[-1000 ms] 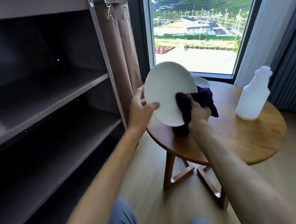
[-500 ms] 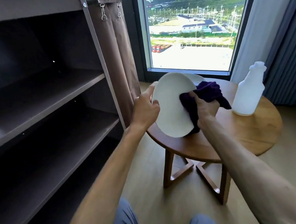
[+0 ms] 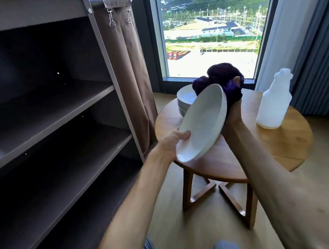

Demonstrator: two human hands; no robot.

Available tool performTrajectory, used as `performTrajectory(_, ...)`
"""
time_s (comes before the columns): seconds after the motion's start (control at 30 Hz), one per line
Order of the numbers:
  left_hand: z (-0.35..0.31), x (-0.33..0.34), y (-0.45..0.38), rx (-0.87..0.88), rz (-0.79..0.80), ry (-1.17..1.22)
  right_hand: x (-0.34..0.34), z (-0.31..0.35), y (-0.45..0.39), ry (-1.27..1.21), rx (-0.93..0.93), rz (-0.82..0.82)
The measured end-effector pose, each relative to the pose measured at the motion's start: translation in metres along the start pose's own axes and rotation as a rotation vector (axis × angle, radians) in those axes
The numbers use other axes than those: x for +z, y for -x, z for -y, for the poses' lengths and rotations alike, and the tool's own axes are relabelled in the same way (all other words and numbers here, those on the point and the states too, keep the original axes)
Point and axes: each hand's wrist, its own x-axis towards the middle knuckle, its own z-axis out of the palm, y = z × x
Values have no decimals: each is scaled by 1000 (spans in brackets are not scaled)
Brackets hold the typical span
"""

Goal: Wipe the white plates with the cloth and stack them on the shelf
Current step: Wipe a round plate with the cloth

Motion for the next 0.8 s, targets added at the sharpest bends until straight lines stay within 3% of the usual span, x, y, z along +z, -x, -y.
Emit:
performTrajectory(0.13, 2, 11, 2, -102, 40, -48, -8, 0, -5, -6, 8, -61)
performTrajectory(0.2, 3, 10, 0, -81, -59, -119, -13, 1, -8, -2, 23, -37)
performTrajectory(0.33, -6, -4, -6, 112, -221, -212, -21, 3, -17, 283, -43, -85)
performTrajectory(0.43, -38, -3, 9, 298, -135, -262, -21, 10, -17, 363, -43, -140)
performTrajectory(0.53, -61, 19, 30, 529, -40, -670, -20, 10, -22, 476, -44, -169)
performTrajectory(0.63, -61, 36, 26, 742, -222, -1241, -9, 3, -24, 542, -54, -139)
performTrajectory(0.7, -59, 41, 22, 724, -316, -1335, -5, 0, -22, 594, -51, -124)
performTrajectory(0.8, -66, 32, 17, 692, -229, -1278, -4, 9, -19, 629, -51, -12)
